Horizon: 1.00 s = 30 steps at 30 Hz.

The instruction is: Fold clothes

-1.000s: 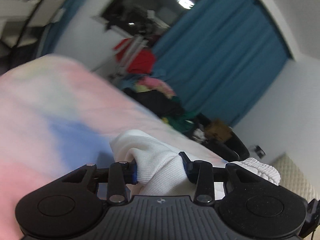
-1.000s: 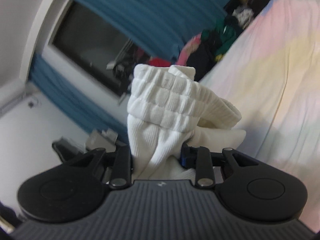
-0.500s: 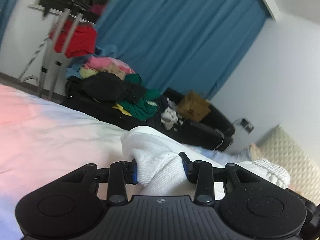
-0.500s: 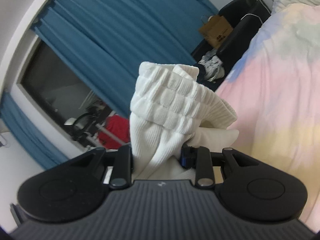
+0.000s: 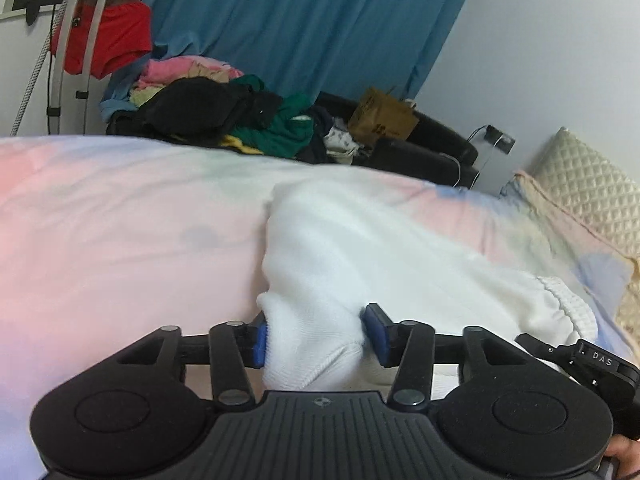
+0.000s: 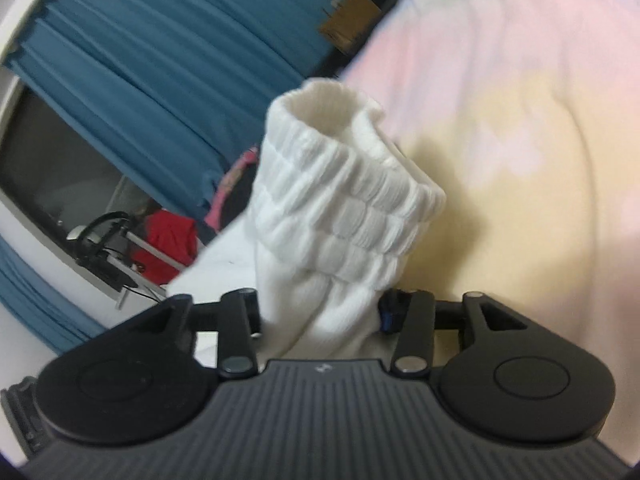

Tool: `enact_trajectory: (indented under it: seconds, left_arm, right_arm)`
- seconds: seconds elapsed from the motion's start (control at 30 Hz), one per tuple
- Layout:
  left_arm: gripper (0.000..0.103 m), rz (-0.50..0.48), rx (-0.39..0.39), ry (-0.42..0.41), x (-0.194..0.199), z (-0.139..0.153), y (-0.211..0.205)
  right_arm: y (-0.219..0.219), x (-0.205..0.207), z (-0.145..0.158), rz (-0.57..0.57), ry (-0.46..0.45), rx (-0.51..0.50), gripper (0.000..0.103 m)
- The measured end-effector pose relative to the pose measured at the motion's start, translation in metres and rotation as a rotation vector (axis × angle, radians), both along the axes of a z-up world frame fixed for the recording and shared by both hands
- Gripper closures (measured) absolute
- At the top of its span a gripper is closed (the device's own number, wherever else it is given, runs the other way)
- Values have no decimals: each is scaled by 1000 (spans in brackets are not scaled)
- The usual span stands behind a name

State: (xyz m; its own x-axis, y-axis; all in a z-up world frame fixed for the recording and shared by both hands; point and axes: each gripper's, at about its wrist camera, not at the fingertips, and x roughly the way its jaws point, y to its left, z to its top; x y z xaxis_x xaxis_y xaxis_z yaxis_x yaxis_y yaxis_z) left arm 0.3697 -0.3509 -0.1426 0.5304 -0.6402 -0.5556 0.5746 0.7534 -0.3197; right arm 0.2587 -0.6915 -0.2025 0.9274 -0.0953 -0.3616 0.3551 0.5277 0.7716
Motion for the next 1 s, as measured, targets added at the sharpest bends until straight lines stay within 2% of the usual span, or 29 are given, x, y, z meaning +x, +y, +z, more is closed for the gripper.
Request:
enact_trajectory:
  seconds: [0.07, 0.13, 0.2, 0.3, 0.4, 0.53, 0.6, 0.63, 0.67, 0.83, 1.0]
  left_arm:
    - [34, 12, 34, -24, -12, 3, 3]
    - [24, 22, 66, -32, -26, 11, 6]
    - [23, 19, 94, -15, -37, 23, 9]
    - [22, 47, 108, -19, -60, 55, 18]
    - [16, 62, 88, -58, -89, 94, 30]
    - [1, 74, 65, -139, -133, 151, 48]
    - [0, 85, 56, -194, -162, 178, 59]
    - [0, 90, 57, -221, -176, 190, 64]
    - [0, 90, 62, -245, -190, 200, 69]
    - [0, 81, 81, -351, -263, 240, 97]
    - [0, 85, 107, -397, -325, 247, 123]
  right_arm:
    - [0, -1, 5, -11, 58, 14, 47]
    - [1, -2, 21, -10, 126, 12, 47]
    - [5, -8, 41, -20, 215, 0, 46]
    - [14, -25, 72, -27, 280, 13, 46]
    - [30, -44, 117, -3, 274, -96, 46]
    - [64, -79, 175, 40, 225, -245, 46]
    - [82, -99, 199, 55, 195, -307, 31]
    - [91, -109, 211, 63, 180, -338, 15]
    - [100, -119, 224, 71, 165, -370, 9]
    - [145, -168, 285, 111, 88, -525, 10]
    - [186, -210, 301, 100, 46, -626, 10]
